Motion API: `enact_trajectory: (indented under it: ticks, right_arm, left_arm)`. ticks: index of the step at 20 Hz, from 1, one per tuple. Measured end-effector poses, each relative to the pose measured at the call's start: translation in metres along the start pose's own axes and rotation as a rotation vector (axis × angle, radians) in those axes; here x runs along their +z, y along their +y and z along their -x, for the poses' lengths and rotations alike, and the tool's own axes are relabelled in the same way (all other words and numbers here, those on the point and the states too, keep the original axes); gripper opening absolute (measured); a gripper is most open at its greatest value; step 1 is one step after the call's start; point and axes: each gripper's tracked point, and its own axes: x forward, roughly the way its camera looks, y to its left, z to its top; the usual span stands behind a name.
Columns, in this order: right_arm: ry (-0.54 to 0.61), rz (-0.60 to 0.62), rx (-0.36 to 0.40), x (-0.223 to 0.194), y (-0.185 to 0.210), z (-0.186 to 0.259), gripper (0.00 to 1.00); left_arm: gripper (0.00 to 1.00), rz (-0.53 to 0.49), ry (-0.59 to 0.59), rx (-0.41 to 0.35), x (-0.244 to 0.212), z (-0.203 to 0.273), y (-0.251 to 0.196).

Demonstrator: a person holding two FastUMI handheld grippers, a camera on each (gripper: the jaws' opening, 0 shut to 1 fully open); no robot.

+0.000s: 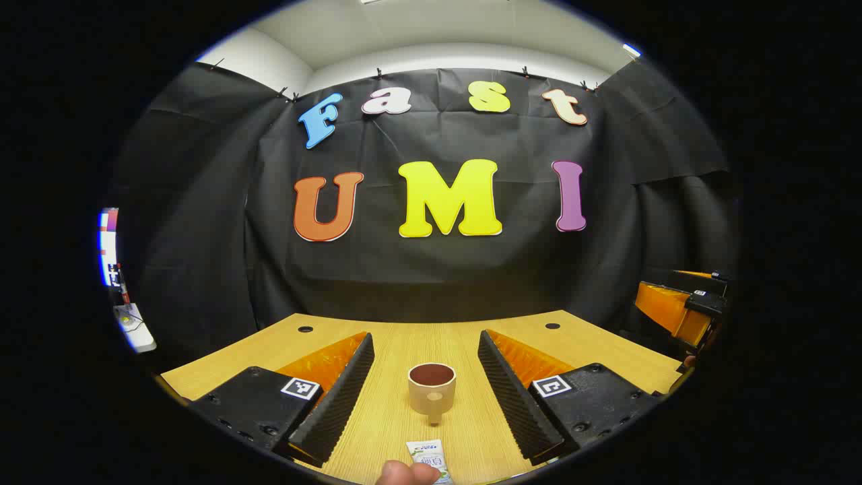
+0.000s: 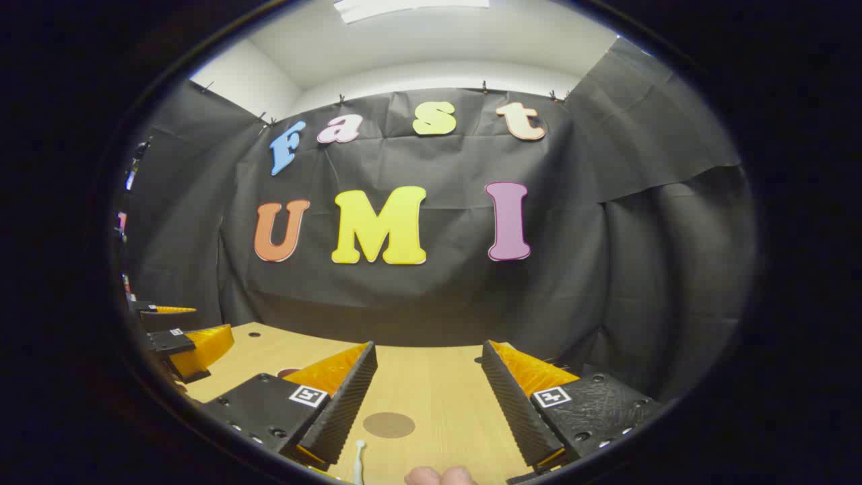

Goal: Put the toothbrush and toothpaste on the desktop into the cup, then pick up the cup and place it on the coaster on the desktop.

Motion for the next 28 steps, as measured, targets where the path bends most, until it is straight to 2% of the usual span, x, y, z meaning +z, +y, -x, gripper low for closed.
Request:
enact_trajectory:
  ticks: [8,18,22,28]
  right_arm:
    - [-0.007,0.037,-0.010,-0.006,-0.001,0.000,0.94]
    - [0.022,0.021,0.023,-0.016,0.010,-0.001,0.94]
    - [0.033,0.023,0.023,-0.020,0.007,0.001,0.94]
    - [0.063,0.033,0.037,-0.036,0.008,0.003,0.95]
  left_arm:
    - [0.99,0.010,-0.015,-0.007,-0.002,0.003,-0.003]
    - [1.00,0.007,-0.002,0.003,-0.004,0.002,0.002]
    - [0.99,0.031,0.065,-0.026,-0.021,0.002,-0.008]
    - [0.99,0.004,0.271,-0.061,-0.074,0.013,-0.013]
